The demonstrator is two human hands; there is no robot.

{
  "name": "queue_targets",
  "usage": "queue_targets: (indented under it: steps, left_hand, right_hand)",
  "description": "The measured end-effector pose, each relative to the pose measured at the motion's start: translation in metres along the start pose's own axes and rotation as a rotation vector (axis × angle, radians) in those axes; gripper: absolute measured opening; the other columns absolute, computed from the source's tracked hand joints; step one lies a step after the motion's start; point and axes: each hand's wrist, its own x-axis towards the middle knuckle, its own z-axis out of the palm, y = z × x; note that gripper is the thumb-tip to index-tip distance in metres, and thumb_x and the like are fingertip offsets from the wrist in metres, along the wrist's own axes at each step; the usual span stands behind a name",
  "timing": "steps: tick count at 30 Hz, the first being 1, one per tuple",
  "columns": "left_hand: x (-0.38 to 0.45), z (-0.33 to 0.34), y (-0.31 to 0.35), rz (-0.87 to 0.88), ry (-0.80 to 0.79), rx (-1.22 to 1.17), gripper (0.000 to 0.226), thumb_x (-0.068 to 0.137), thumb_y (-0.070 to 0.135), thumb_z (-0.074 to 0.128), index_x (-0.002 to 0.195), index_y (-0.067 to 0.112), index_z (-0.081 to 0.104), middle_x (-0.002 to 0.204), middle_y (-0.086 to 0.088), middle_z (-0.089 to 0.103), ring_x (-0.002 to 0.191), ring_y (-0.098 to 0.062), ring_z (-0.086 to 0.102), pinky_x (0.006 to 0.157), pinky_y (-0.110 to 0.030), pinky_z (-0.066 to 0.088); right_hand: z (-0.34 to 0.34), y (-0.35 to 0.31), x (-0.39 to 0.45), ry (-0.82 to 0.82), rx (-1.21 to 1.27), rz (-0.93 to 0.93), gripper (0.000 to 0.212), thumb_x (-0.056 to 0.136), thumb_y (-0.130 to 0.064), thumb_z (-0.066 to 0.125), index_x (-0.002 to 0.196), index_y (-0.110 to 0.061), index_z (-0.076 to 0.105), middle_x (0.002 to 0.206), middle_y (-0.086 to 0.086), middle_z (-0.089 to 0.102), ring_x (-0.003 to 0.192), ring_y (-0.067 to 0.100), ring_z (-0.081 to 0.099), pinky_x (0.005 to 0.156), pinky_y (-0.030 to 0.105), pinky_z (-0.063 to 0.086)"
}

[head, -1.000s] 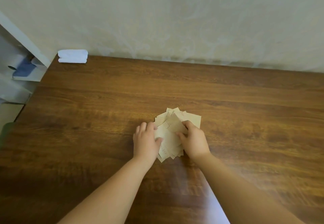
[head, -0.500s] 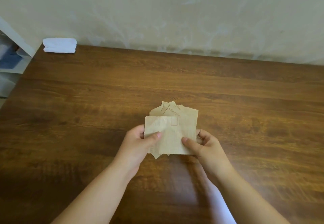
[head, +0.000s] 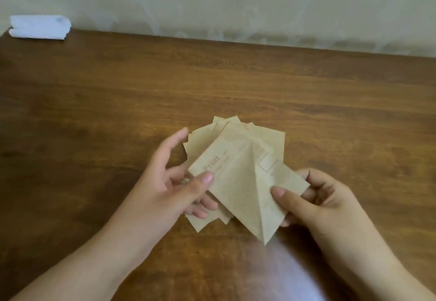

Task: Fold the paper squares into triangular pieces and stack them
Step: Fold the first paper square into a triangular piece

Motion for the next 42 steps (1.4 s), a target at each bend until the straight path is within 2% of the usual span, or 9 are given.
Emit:
queue_targets:
  steps: [8,12,16,24,28,30,33,36,42]
  left_hand:
    - [-0.015,-0.004,-0.055,0.588,-0.047,0.373,0.067,0.057,0.027,0.064,0.117,0.055,0.055,0.081,0.002,0.07,0.067,-0.016,0.067,0.063,-0.02,0.052]
    - [-0.022,-0.006,-0.054,0.558,-0.188,0.344,0.075,0.058,0.023,0.069,0.12,0.06,0.05,0.097,-0.002,0.069,0.076,-0.019,0.064,0.067,-0.015,0.048]
    - [-0.028,-0.007,-0.045,0.521,-0.191,0.246,0.061,0.062,0.011,0.068,0.098,0.059,0.064,0.108,0.024,0.067,0.107,0.005,0.06,0.09,-0.007,0.041]
    - [-0.04,0.002,-0.041,0.487,-0.077,0.341,0.067,0.08,-0.004,0.065,0.083,0.064,0.065,0.104,0.041,0.06,0.103,0.012,0.057,0.082,-0.007,0.044]
    - [-0.039,0.007,-0.037,0.508,-0.07,0.18,0.059,0.066,-0.014,0.068,0.074,0.044,0.075,0.093,0.024,0.071,0.094,0.007,0.064,0.073,-0.008,0.049]
    - [-0.039,0.007,-0.036,0.519,-0.102,0.059,0.049,0.053,-0.012,0.073,0.073,0.032,0.078,0.09,0.009,0.075,0.089,-0.003,0.069,0.068,-0.013,0.053]
    - [-0.036,0.001,-0.042,0.536,-0.173,-0.021,0.057,0.038,-0.014,0.085,0.078,0.025,0.079,0.093,0.002,0.075,0.091,-0.008,0.07,0.067,-0.017,0.055]
    - [-0.039,-0.001,-0.043,0.615,-0.238,-0.01,0.046,0.044,0.023,0.09,0.088,0.026,0.078,0.103,0.005,0.073,0.1,-0.008,0.067,0.075,-0.018,0.054]
    - [-0.043,0.005,-0.04,0.608,-0.089,0.074,0.039,0.054,-0.001,0.082,0.072,0.033,0.078,0.092,0.013,0.074,0.093,-0.002,0.068,0.071,-0.013,0.053]
  right_hand:
    - [0.004,0.025,-0.016,0.036,0.087,-0.178,0.056,0.023,-0.039,0.093,0.064,-0.015,0.062,0.054,0.024,0.064,0.035,0.026,0.059,0.037,0.021,0.048]
    - [0.009,0.019,-0.033,0.002,0.077,-0.257,0.064,0.02,-0.023,0.096,0.077,-0.03,0.068,0.047,0.022,0.06,0.033,0.026,0.057,0.037,0.022,0.048]
    - [0.018,0.01,-0.046,-0.038,-0.036,-0.388,0.052,0.052,-0.01,0.08,0.089,-0.045,0.067,0.046,0.015,0.06,0.036,0.021,0.058,0.042,0.024,0.052]
    - [0.009,0.012,-0.052,-0.15,-0.285,-0.408,0.009,0.074,-0.022,0.078,0.082,-0.027,0.077,0.084,0.01,0.073,0.075,0.037,0.066,0.065,0.031,0.058]
    - [0.002,0.003,-0.053,-0.366,-0.281,-0.407,0.052,0.065,0.007,0.051,0.094,-0.028,0.075,0.096,-0.004,0.075,0.092,0.007,0.07,0.069,0.01,0.05]
    - [0.002,0.003,-0.053,-0.384,-0.289,-0.432,0.049,0.07,0.011,0.056,0.095,-0.027,0.075,0.097,-0.006,0.074,0.094,0.004,0.069,0.069,0.008,0.05]
    - [0.004,0.007,-0.051,-0.31,-0.258,-0.509,0.028,0.067,-0.006,0.076,0.085,-0.026,0.078,0.093,-0.006,0.075,0.089,0.007,0.07,0.07,0.012,0.053]
    - [0.009,0.01,-0.054,-0.22,-0.226,-0.569,0.023,0.056,-0.021,0.073,0.077,-0.029,0.078,0.086,-0.009,0.075,0.083,0.004,0.071,0.066,0.011,0.053]
    - [0.012,0.012,-0.057,-0.105,-0.305,-0.677,0.019,0.058,-0.024,0.073,0.073,-0.034,0.078,0.082,-0.016,0.074,0.085,-0.002,0.069,0.073,0.006,0.049]
